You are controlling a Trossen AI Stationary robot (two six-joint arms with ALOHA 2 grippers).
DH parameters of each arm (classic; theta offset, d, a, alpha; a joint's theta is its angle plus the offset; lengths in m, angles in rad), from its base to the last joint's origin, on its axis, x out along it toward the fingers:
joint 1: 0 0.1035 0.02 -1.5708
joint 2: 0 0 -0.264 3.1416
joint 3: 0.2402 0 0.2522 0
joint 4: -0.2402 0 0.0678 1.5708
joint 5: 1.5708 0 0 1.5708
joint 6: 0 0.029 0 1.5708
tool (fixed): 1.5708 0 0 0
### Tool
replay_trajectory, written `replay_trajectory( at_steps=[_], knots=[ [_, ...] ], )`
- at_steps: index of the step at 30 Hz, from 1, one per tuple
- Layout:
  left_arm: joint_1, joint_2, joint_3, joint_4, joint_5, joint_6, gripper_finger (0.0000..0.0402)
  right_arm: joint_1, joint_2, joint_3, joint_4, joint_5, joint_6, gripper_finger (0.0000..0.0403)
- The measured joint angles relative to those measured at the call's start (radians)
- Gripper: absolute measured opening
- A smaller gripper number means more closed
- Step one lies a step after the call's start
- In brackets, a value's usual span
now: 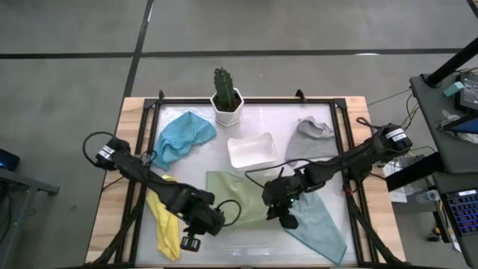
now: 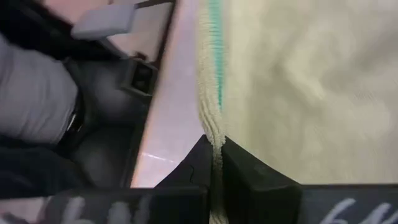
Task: Fold microfiber towels
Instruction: Fold the green towel
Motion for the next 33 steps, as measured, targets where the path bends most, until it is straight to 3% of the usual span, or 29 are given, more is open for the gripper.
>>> replay_trajectory(
  at_steps=[6, 15, 25, 33],
  knots=[
    [0.060, 0.022, -0.116, 0.033, 0.008, 0.002, 0.0000, -0.065, 0.033, -0.048, 0.014, 0.009, 0.067, 0.0012],
    [0.148, 0.015, -0.288, 0.105, 0.001, 0.028, 0.0000, -0.117, 0.079, -0.009, -0.062, 0.042, 0.030, 0.0012],
    [0.247, 0.003, -0.324, 0.076, -0.049, 0.133, 0.0000, -0.138, 0.081, 0.094, -0.300, 0.289, -0.077, 0.0012],
    [0.326, -0.019, -0.341, 0.036, -0.110, 0.159, 0.0000, -0.146, 0.081, 0.091, -0.301, 0.360, -0.110, 0.0012]
  ],
)
